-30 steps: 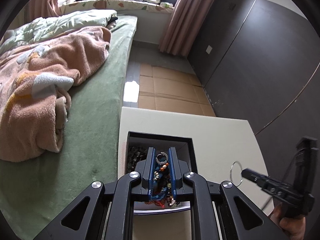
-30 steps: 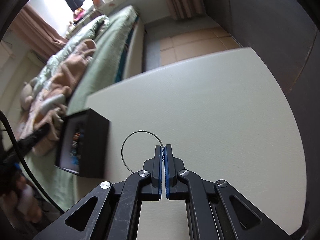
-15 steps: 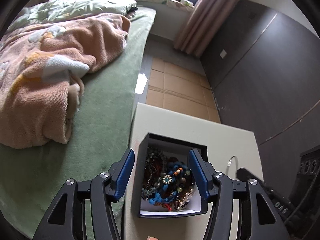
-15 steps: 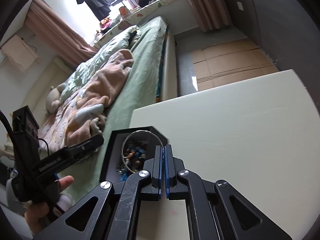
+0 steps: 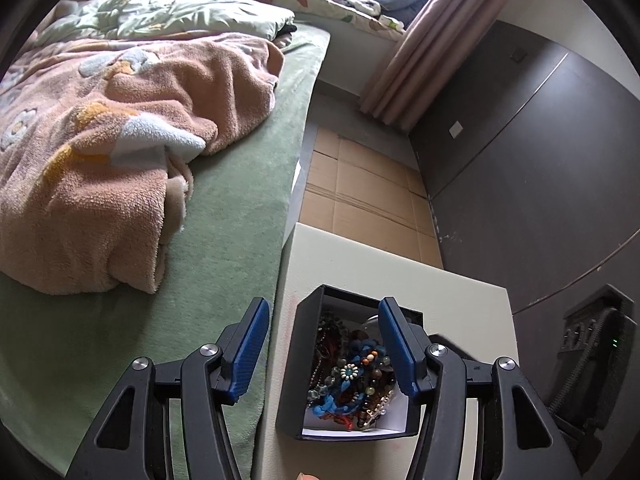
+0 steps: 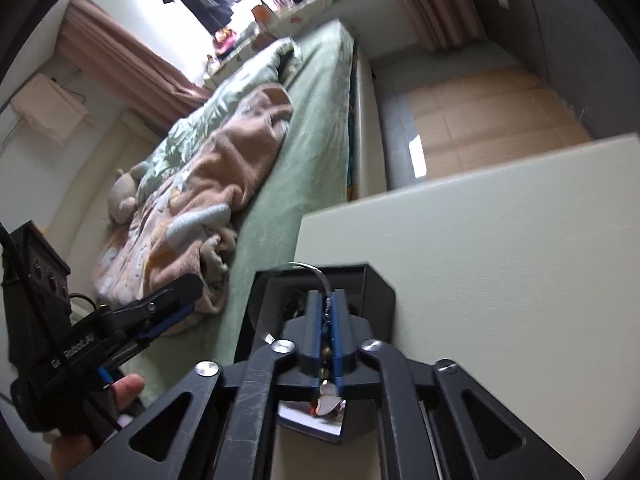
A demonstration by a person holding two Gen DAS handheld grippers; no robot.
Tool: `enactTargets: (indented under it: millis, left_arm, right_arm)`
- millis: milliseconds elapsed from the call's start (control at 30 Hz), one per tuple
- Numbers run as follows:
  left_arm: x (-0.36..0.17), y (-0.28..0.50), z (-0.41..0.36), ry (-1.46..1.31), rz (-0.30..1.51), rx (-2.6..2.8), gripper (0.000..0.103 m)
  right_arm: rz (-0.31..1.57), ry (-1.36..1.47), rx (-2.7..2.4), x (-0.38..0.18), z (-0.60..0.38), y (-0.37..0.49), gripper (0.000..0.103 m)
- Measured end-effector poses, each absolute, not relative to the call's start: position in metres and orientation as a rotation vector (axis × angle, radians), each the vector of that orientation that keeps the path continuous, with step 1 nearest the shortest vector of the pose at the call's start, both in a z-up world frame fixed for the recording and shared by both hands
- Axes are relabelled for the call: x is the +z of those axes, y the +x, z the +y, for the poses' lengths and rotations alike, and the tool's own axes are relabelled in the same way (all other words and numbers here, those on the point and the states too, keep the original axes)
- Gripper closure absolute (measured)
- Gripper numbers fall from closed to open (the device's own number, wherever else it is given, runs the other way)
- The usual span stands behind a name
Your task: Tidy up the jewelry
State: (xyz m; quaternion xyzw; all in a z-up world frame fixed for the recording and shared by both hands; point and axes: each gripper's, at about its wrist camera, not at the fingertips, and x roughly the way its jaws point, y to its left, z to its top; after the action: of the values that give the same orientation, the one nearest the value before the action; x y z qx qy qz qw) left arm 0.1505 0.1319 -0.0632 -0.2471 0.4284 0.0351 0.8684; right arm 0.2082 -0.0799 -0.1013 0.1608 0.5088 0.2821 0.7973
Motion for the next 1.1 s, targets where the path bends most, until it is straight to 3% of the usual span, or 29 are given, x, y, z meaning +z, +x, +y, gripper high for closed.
enactTargets:
  millis: [33,100,267,333,467,600,900,1100]
  left_arm:
    - [-0.063,0.15,0.131,-0.512,0.897,0.073,0.045]
    - [-0.061,0.151,0.128,-0.499,0.896,0.071,0.045]
    - [-0.056,0.148,0.117,-0.463,0.887,0.059,0.045]
    - [-0.056,0.147,0.112,-0.444,0.888,0.057,0.045]
    - [-0.053,0.142,0.103,-0.421,0.882,0.044,0.045]
    - [-0.049,0.133,0.092,-0.387,0.867,0.033,0.03]
    - [-0.035,0.103,0.066,-0.307,0.793,0.007,0.001]
    - [-0.024,0.084,0.051,-0.254,0.733,0.001,0.0]
  right_arm:
    - [1.115,0.357,0.6,-0.104,-0.082,0.209,0.067]
    - [1.095,0.363,0.583,-0.102,-0.088,0.206,0.056]
    - [1.061,0.344,0.543,-0.089,-0.109,0.199,0.043]
    - [1.063,0.332,0.517,-0.088,-0.117,0.197,0.029]
    - [1.071,0.323,0.484,-0.085,-0.133,0.191,0.024]
    - [1.051,0.314,0.465,-0.078,-0.149,0.182,0.007]
    - [0.984,0.254,0.419,-0.059,-0.181,0.159,0.0]
    - [0.933,0.215,0.395,-0.045,-0.201,0.139,0.0]
